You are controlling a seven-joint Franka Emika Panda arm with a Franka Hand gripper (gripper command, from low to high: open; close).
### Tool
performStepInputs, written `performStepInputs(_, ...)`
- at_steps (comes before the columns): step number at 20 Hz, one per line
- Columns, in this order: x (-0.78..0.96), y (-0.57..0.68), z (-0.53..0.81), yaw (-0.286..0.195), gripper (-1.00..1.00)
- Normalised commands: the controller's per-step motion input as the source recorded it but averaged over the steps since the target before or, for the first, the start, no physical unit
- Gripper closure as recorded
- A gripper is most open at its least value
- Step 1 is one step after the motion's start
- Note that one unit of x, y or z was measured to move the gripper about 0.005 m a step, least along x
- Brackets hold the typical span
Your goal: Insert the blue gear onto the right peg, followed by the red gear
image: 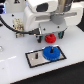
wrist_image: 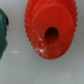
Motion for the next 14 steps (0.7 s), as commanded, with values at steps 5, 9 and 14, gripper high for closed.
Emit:
performStepInputs(5,-0.04,0.04,0.0,0.0,1.0)
performStepInputs(9,-0.05,0.01,0.16,0.0,1.0)
performStepInputs(14,0.13,0.0,0.58,0.0,1.0)
